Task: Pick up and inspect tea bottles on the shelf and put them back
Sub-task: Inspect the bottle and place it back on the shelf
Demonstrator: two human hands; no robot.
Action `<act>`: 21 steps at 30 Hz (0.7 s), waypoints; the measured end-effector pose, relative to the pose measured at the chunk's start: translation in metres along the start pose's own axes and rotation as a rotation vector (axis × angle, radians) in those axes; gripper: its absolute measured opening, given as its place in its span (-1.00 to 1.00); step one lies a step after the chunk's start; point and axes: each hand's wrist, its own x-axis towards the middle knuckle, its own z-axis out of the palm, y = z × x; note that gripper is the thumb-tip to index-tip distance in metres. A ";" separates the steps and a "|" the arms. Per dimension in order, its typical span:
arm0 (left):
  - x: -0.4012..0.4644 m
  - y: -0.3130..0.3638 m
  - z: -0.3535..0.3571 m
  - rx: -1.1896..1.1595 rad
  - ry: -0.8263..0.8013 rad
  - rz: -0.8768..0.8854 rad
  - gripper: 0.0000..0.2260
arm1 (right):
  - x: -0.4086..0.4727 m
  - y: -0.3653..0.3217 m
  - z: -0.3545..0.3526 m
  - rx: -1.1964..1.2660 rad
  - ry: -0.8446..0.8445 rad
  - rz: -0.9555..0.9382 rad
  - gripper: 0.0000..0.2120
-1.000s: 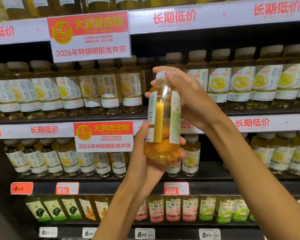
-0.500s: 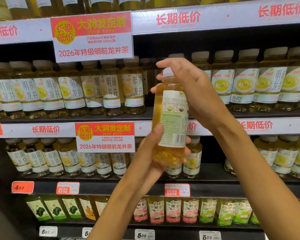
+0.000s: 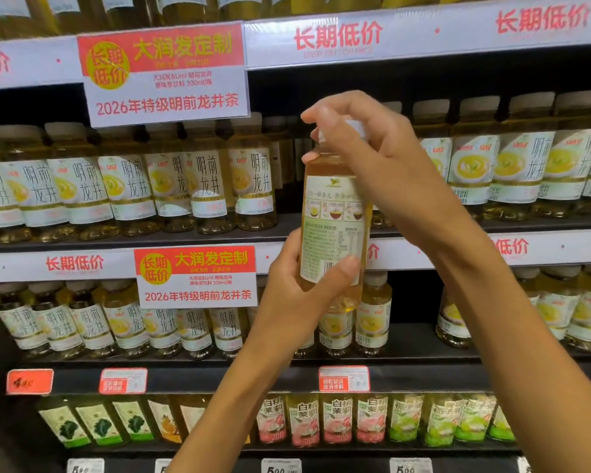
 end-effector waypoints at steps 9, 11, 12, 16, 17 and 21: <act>0.003 0.006 -0.006 -0.373 -0.234 -0.142 -0.51 | 0.004 0.009 -0.012 0.399 -0.237 0.125 -0.77; 0.004 0.001 -0.010 -0.187 -0.127 -0.137 -0.39 | 0.004 0.009 -0.013 0.296 -0.202 0.052 -0.80; 0.004 0.000 -0.012 -0.115 -0.085 -0.114 -0.39 | 0.003 0.009 -0.012 0.229 -0.171 0.018 -0.82; 0.007 0.001 -0.009 0.041 -0.024 -0.022 -0.43 | 0.003 0.009 -0.003 0.064 -0.030 -0.005 -0.84; 0.008 0.001 -0.007 0.079 -0.007 -0.017 -0.43 | 0.004 0.009 0.001 0.072 -0.008 0.022 -0.83; 0.010 -0.001 -0.005 0.032 0.052 -0.052 -0.51 | 0.006 0.012 0.002 0.237 -0.052 0.182 -0.78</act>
